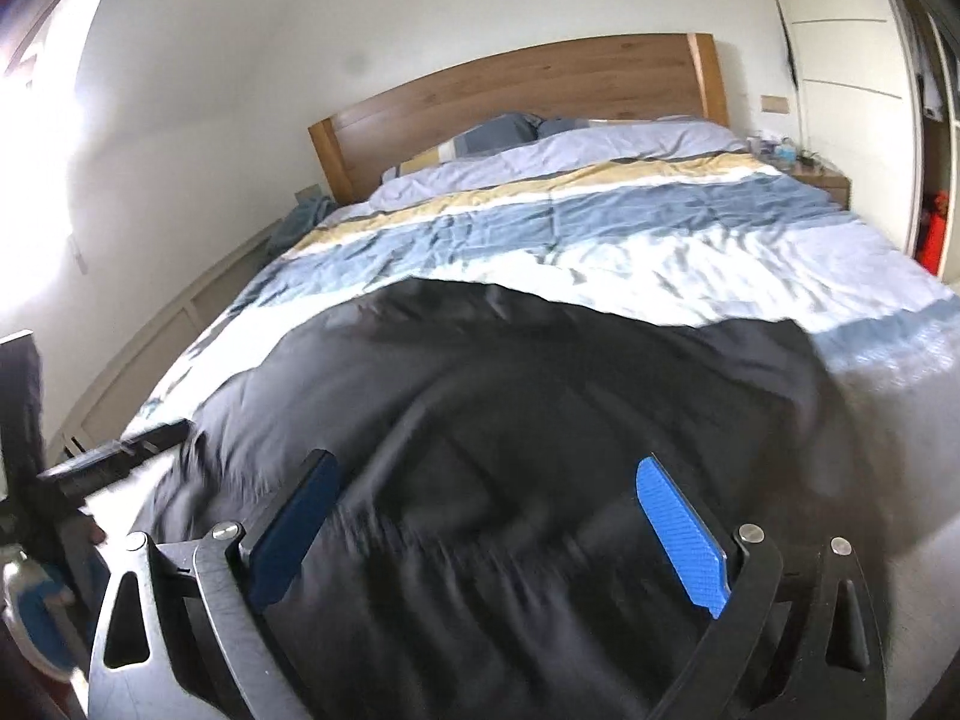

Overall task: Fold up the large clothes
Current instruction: 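Press both grippers onto the rolled black coat bundle to compact it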

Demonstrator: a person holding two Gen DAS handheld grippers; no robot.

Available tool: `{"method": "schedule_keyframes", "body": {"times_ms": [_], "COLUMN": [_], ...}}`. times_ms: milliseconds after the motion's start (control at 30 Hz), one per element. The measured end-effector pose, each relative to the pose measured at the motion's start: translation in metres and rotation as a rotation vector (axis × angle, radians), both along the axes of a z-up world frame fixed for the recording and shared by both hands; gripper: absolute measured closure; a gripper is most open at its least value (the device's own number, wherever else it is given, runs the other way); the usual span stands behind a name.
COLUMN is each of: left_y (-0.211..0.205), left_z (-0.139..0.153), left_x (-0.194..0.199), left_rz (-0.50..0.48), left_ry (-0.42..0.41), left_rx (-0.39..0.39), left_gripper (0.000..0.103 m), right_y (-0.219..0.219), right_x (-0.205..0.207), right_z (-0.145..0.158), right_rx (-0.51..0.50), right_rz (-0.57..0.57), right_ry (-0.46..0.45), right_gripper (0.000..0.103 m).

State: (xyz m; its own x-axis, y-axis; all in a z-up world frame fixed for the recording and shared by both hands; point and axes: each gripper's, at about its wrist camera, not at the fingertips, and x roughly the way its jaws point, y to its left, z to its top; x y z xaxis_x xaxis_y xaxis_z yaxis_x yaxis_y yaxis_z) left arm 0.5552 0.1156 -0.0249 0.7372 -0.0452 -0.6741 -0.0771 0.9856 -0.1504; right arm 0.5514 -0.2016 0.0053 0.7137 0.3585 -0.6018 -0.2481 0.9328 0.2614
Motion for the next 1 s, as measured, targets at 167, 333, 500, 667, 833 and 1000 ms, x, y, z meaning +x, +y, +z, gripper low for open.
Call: {"method": "schedule_keyframes", "body": {"times_ms": [167,333,500,667,833,1000], "left_y": [0.021,0.074,0.097,0.073,0.036,0.009], "left_z": [-0.029,-0.050,-0.049,-0.022,-0.022,-0.035], "left_x": [0.024,0.003,-0.033,-0.071,-0.081,-0.089], "left_rz": [0.059,0.139,0.201,0.176,0.101,0.068], "left_ry": [0.080,0.136,0.130,0.026,-0.017,-0.049], "left_rx": [-0.047,-0.060,-0.017,-0.040,-0.030,0.018], "left_gripper": [0.047,0.047,0.047,0.047,0.047,0.047], "right_y": [-0.007,-0.074,-0.112,-0.091,-0.042,-0.011], "right_x": [0.033,0.032,0.012,-0.028,-0.060,-0.069], "right_z": [-0.025,-0.045,-0.047,-0.020,-0.010,-0.031], "right_rx": [0.009,0.015,-0.056,-0.056,-0.069,-0.103], "right_rz": [-0.023,-0.148,-0.245,-0.166,-0.026,0.037], "right_ry": [0.086,0.146,0.178,0.099,0.056,0.083], "right_gripper": [0.004,0.004,0.004,0.004,0.004,0.004]}}
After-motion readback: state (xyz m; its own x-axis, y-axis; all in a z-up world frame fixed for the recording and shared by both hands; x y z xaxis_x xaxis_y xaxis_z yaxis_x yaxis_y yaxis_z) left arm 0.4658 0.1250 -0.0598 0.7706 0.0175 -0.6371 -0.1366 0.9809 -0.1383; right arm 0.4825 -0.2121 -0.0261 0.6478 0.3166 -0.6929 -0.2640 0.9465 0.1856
